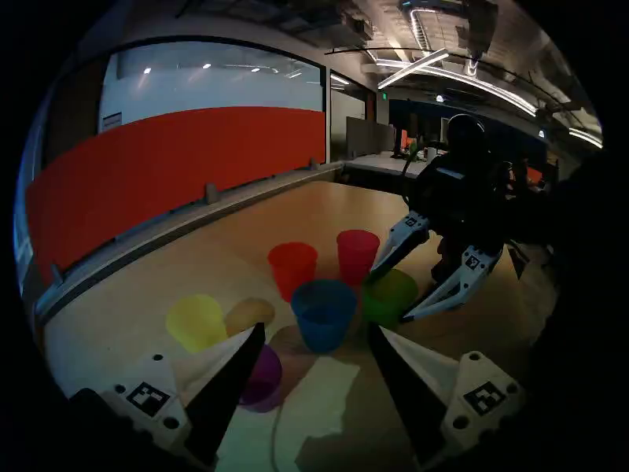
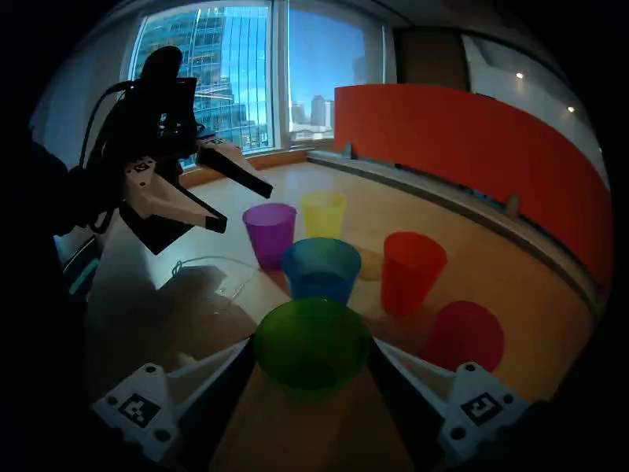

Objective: Pour water

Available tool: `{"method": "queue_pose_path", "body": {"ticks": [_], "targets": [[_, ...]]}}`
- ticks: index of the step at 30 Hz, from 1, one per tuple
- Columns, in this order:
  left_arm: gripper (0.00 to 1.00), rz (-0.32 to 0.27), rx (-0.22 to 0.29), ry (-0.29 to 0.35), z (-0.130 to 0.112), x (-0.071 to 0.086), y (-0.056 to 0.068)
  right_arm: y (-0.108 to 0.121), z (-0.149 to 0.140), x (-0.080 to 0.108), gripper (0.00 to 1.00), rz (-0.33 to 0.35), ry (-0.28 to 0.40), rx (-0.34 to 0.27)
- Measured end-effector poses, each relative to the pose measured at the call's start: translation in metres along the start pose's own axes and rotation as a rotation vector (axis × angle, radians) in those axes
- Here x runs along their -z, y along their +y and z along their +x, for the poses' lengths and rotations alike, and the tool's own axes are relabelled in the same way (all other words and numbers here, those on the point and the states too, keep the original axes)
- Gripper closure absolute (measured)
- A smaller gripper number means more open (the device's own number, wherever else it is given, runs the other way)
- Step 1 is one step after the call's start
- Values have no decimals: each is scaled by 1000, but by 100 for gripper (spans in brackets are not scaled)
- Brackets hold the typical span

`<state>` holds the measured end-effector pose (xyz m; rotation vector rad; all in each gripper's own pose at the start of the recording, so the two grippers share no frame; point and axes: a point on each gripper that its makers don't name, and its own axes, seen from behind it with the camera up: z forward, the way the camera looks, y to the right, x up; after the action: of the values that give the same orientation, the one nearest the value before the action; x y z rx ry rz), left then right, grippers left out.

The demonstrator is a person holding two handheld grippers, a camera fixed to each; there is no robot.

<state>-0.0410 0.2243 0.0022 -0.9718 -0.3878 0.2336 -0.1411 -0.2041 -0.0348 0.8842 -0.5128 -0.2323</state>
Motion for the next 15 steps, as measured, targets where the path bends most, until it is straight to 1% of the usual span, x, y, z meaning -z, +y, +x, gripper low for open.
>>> {"method": "queue_pose_path", "body": {"ticks": [4, 6, 7, 11, 15], "targets": [[3, -1, -1, -1, -1, 0, 1, 3, -1, -1, 1, -9, -2, 3], [3, -2, -1, -2, -1, 0, 1, 4, -2, -1, 6, -13, -3, 3], [3, -2, -1, -2, -1, 0, 2, 4, -2, -1, 8, -14, -4, 2], [3, -4, 0, -3, -1, -1, 3, 5, -3, 0, 8, -14, -5, -4], [3, -4, -2, -2, 0, -1, 4, 5, 2, 3, 8, -13, 9, -15]]}}
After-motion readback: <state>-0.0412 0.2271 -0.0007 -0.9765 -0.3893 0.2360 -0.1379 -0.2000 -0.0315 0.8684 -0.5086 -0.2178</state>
